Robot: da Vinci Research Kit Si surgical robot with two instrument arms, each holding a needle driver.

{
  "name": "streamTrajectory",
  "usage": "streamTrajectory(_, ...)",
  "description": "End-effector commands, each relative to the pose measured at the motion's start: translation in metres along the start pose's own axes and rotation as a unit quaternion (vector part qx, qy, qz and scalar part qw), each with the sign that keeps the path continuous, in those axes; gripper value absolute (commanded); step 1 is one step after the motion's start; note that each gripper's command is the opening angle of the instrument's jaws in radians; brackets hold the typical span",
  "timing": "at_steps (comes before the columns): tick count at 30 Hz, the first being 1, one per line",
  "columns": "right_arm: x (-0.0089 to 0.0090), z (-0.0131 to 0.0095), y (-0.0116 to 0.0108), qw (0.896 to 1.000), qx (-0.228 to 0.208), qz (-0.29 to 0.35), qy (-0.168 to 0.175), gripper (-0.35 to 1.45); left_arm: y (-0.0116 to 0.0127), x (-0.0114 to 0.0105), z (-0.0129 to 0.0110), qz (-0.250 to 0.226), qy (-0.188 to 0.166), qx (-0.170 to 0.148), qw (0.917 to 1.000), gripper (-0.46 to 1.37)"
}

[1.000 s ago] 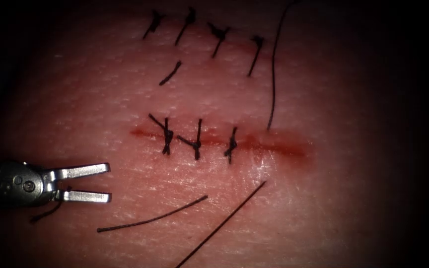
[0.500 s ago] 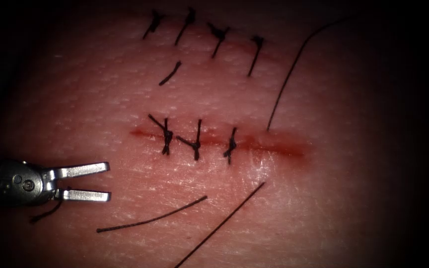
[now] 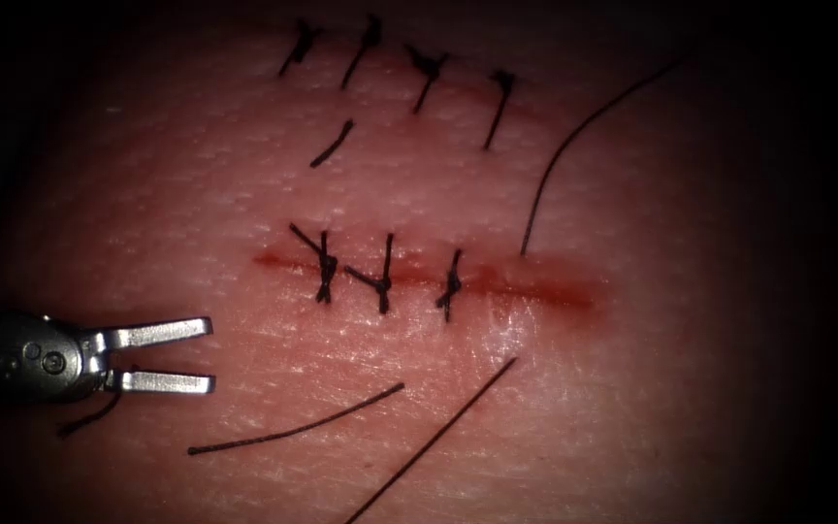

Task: Wound Closure
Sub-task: Use the right gripper to pull the suture through the skin

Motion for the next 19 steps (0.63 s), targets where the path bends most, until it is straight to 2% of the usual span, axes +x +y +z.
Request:
streamTrajectory(1, 0.0002, 0.0002, -0.0002, 1.0, 0.003, 0.002, 0.001, -0.35, 0.0, 0.0, 0.0, 0.0, 0.0, 0.0, 1.0, 0.11)
streamTrajectory(7, 0.0003, 0.0004, -0.0005, 1.0, 0.008, 0.004, 0.001, -0.35, 0.0, 0.0, 0.0, 0.0, 0.0, 0.0, 1.0, 0.11)
streamTrajectory(12, 0.0003, 0.0008, -0.0018, 1.0, 0.022, 0.004, -0.002, -0.35, 0.0, 0.0, 0.0, 0.0, 0.0, 0.0, 1.0, 0.11)
streamTrajectory(19, 0.0004, 0.0007, -0.0018, 1.0, 0.022, 0.004, -0.001, -0.35, 0.0, 0.0, 0.0, 0.0, 0.0, 0.0, 1.0, 0.1)
